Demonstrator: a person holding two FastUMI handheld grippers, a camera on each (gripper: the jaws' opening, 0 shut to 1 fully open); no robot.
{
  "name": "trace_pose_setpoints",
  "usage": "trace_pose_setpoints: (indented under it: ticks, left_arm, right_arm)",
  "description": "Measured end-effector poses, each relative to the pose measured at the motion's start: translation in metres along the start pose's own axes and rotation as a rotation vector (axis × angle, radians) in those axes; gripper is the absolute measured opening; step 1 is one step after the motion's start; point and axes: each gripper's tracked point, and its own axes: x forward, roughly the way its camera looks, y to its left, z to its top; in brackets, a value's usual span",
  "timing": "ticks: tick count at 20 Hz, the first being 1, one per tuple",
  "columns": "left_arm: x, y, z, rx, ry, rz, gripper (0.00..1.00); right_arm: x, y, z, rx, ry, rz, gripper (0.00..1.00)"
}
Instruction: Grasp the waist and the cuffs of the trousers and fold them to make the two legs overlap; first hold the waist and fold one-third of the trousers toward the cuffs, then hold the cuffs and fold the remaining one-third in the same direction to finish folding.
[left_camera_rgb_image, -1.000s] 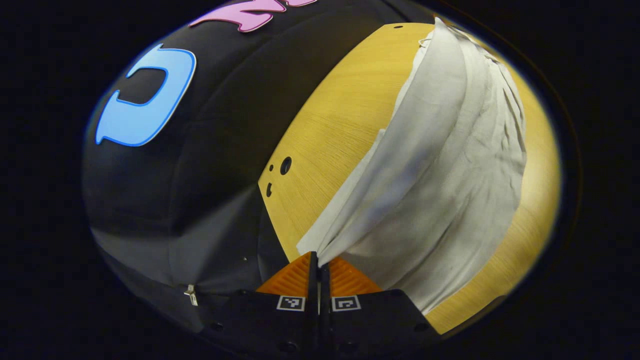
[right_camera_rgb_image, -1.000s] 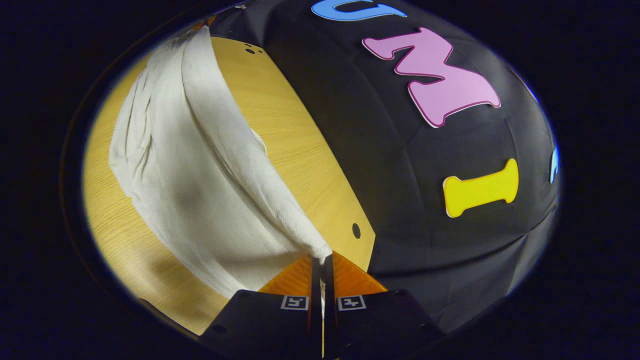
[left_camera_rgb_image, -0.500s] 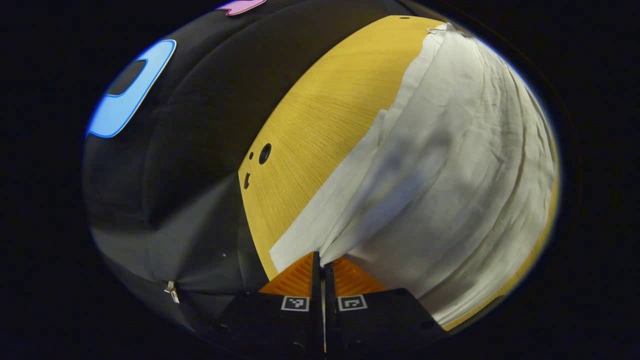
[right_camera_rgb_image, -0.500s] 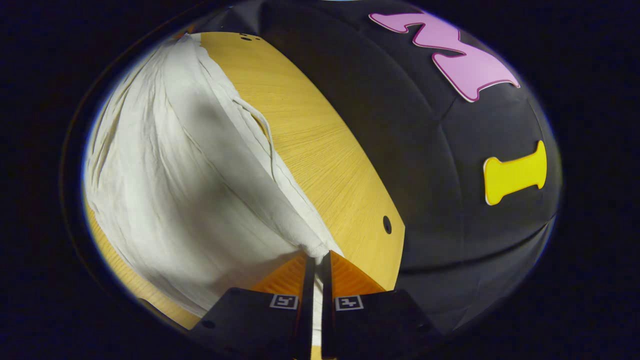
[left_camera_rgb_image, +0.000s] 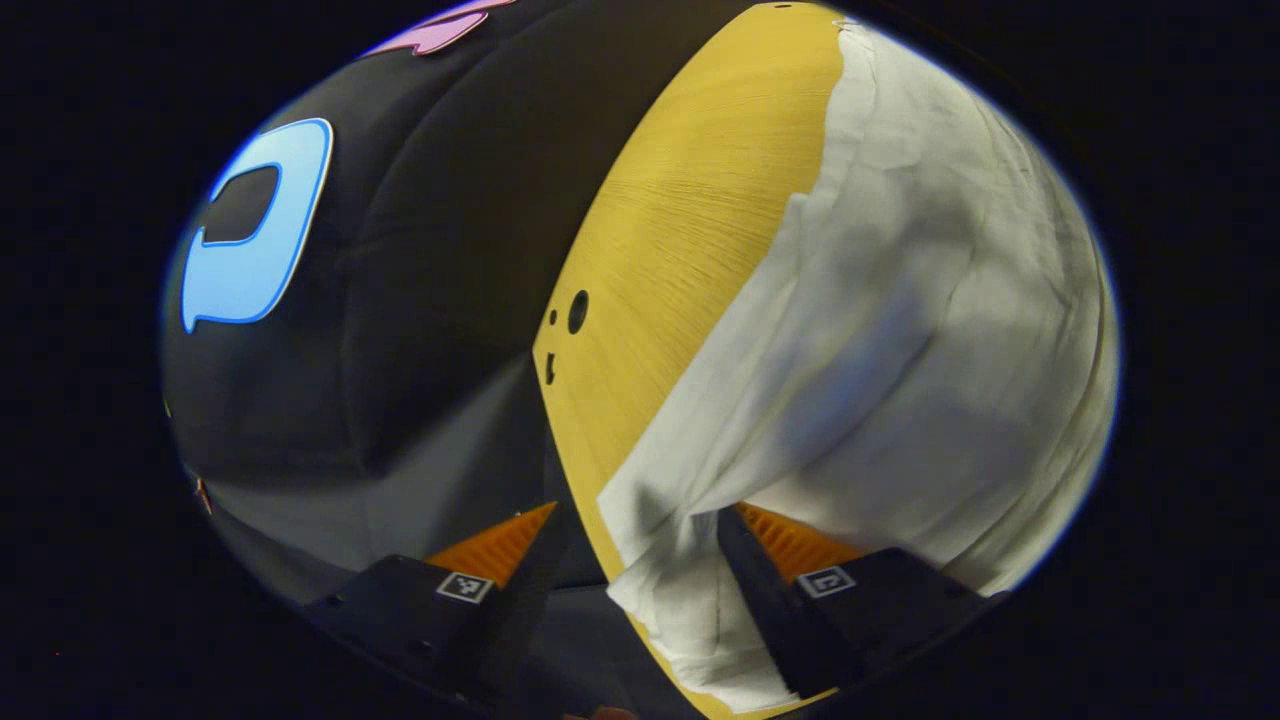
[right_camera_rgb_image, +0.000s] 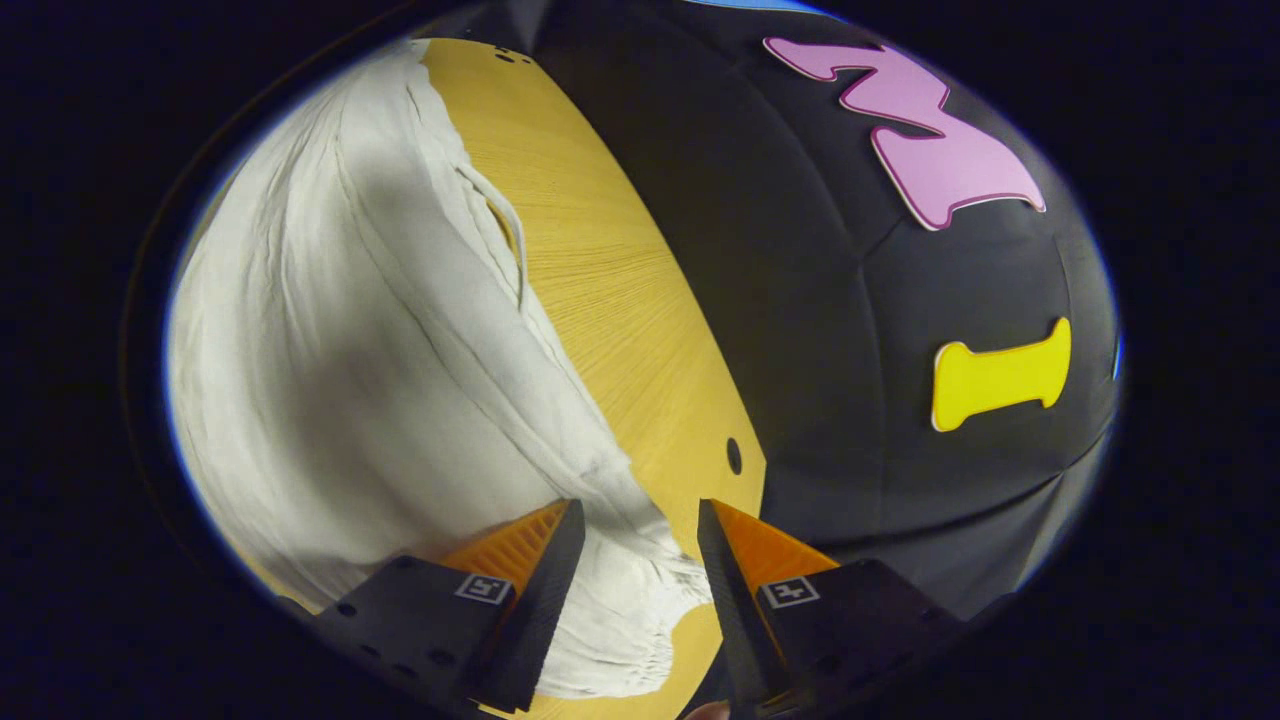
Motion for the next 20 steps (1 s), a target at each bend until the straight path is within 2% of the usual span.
trace_pose_setpoints:
  ticks: [1,2,5,9,10,11,13,15,17,20]
  left_arm:
    - [-0.004,0.004,-0.001,-0.002,0.001,0.014,0.97]
    - [-0.006,0.010,-0.002,-0.004,-0.003,0.033,0.97]
    - [-0.023,0.026,-0.006,-0.021,-0.026,0.070,0.97]
    - [-0.056,0.053,-0.023,-0.083,-0.044,0.118,0.97]
    - [-0.062,0.058,-0.029,-0.105,-0.043,0.126,0.97]
    - [-0.069,0.062,-0.037,-0.133,-0.039,0.133,0.97]
    - [-0.086,0.063,-0.055,-0.210,-0.027,0.133,0.96]
    - [-0.102,0.051,-0.065,-0.316,-0.020,0.098,0.97]
    - [-0.119,0.040,-0.069,-0.405,-0.023,0.063,0.96]
    - [-0.140,0.026,-0.068,-0.534,-0.033,0.020,0.96]
  right_arm:
    - [-0.005,-0.007,-0.001,-0.003,0.000,-0.024,0.78]
    - [-0.012,-0.014,-0.003,0.003,-0.002,-0.051,0.89]
    - [-0.038,-0.032,-0.011,0.127,0.005,-0.085,0.91]
    - [-0.079,-0.043,-0.018,0.541,0.001,-0.062,0.91]
    - [-0.088,-0.044,-0.016,0.652,-0.008,-0.046,0.94]
    - [-0.095,-0.043,-0.017,0.767,-0.006,-0.032,0.91]
    - [-0.109,-0.038,-0.026,0.986,0.026,-0.021,0.91]
    - [-0.116,-0.030,-0.035,1.177,0.062,-0.009,0.91]
    - [-0.115,-0.014,-0.043,1.330,0.107,0.012,0.91]
    - [-0.113,0.010,-0.056,1.479,0.180,0.030,0.90]
